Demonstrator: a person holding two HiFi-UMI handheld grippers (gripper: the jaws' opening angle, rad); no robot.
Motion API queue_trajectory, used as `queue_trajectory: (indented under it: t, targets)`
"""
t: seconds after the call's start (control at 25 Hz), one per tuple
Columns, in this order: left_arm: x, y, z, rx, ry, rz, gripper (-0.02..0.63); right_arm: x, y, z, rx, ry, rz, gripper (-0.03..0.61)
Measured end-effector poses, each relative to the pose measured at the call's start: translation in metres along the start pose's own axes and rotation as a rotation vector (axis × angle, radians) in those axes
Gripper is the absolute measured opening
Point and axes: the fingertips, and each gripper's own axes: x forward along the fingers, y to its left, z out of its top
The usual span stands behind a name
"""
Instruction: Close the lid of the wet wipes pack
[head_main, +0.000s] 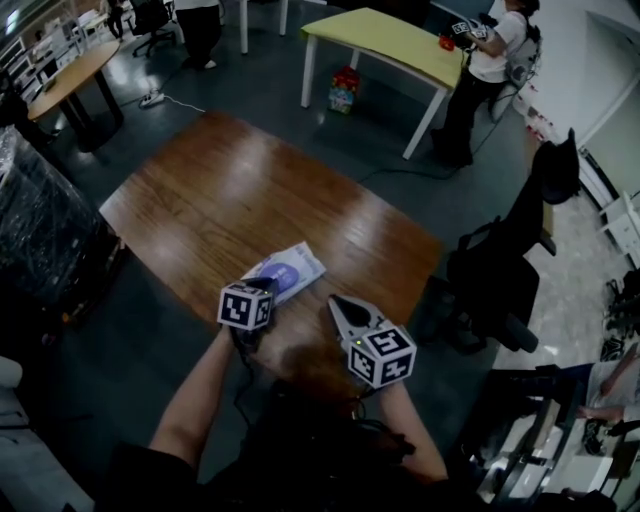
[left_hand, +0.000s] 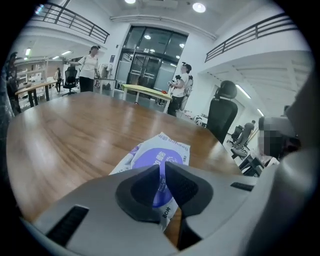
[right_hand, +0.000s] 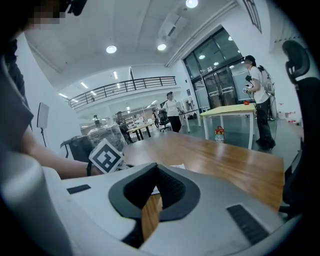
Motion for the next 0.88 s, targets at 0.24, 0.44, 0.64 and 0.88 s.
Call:
queue_trajectory:
  t: [0.24,0.44,0.64,0.88]
  targets:
    - [0.008,-0.001,-0.005,0.140,0.049,0.089,0.006,0.006,0.000,-0.001,-0.001,0.011,0.002,0.009]
    - [0.010,0.002,-0.006,0.127,0.081,0.087,0.006,0.008,0.009,0.001,-0.004,0.011,0.004,0.009]
    - [-0.013,-0.017,0.001,0.112,-0.002,0.012,0.006,-0.008,0.015,0.007,0.018,-0.044,-0.022,0.009]
    - [-0.059,-0.081,0.022,0.098,-0.149,-0.177,0.006,-0.042,0.012,0.006,0.075,-0.141,-0.127,0.009]
